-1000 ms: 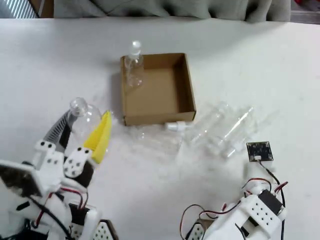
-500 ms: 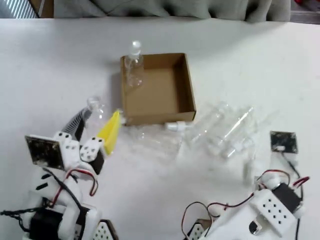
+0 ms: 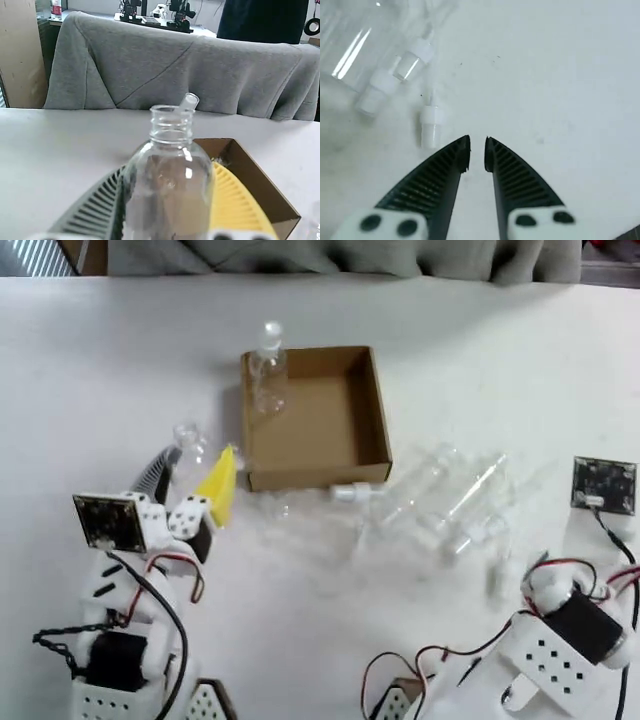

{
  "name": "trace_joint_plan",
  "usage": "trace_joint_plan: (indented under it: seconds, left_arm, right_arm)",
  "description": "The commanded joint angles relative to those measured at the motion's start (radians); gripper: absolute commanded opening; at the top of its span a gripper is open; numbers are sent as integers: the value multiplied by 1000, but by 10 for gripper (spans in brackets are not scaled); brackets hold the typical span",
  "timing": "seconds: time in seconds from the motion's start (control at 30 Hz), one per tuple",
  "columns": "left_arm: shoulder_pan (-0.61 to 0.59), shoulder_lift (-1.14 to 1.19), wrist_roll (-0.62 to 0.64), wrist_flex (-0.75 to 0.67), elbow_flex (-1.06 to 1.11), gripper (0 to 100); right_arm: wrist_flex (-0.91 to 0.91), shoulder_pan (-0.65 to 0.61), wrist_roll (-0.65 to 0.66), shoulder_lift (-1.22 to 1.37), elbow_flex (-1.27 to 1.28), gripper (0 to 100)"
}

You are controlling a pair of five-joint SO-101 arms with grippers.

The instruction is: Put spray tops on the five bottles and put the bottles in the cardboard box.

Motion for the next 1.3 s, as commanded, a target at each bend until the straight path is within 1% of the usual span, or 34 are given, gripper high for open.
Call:
trace_joint_plan:
  seconds: [0.0, 0.2, 0.33, 0.37, 0.47, 0.53, 0.63, 0.67, 0.7, 0.83, 0.93, 1.0, 1.07, 1.2, 1.27]
  left_arm:
    - [-15, -13, -5, -37, -8, 20]
    - [-15, -13, -5, -34, -5, 20]
    - [-12, -12, -5, -40, 17, 20]
    - [-12, -12, -5, -40, 17, 20]
    - [-12, -12, -5, -40, 15, 20]
    - [-12, -12, -5, -40, 15, 20]
    - [-13, -12, -5, -40, 15, 20]
    - [-13, -12, -5, -40, 15, 20]
    - [-13, -12, -5, -40, 15, 20]
    - [-5, -12, -5, -40, 15, 20]
    - [-5, -12, -5, -40, 15, 20]
    - [-5, -12, -5, -40, 15, 20]
    - [-10, -12, -5, -40, 17, 20]
    - [-12, -12, -5, -40, 25, 20]
    - [-12, -12, -5, -40, 25, 20]
  right_arm:
    - [2, -65, -58, 54, -78, 50]
    - [-1, -84, -143, 331, -238, 50]
    - [5, -79, -129, 568, -394, 50]
    - [5, -79, -104, 624, -430, 50]
    - [16, -84, 100, 773, -503, 46]
    - [65, -84, 239, 849, -535, 46]
    - [102, -67, 486, 917, -545, 49]
    - [104, -47, 532, 934, -540, 50]
    - [104, -35, 509, 944, -534, 50]
    - [110, -39, 218, 958, -460, 50]
    - [85, -94, 152, 931, -388, 95]
    - [30, -130, 77, 906, -333, 142]
    - [-45, -153, 37, 880, -264, 173]
    - [-180, -197, 5, 849, -120, 173]
    - [-255, -208, -34, 845, -77, 173]
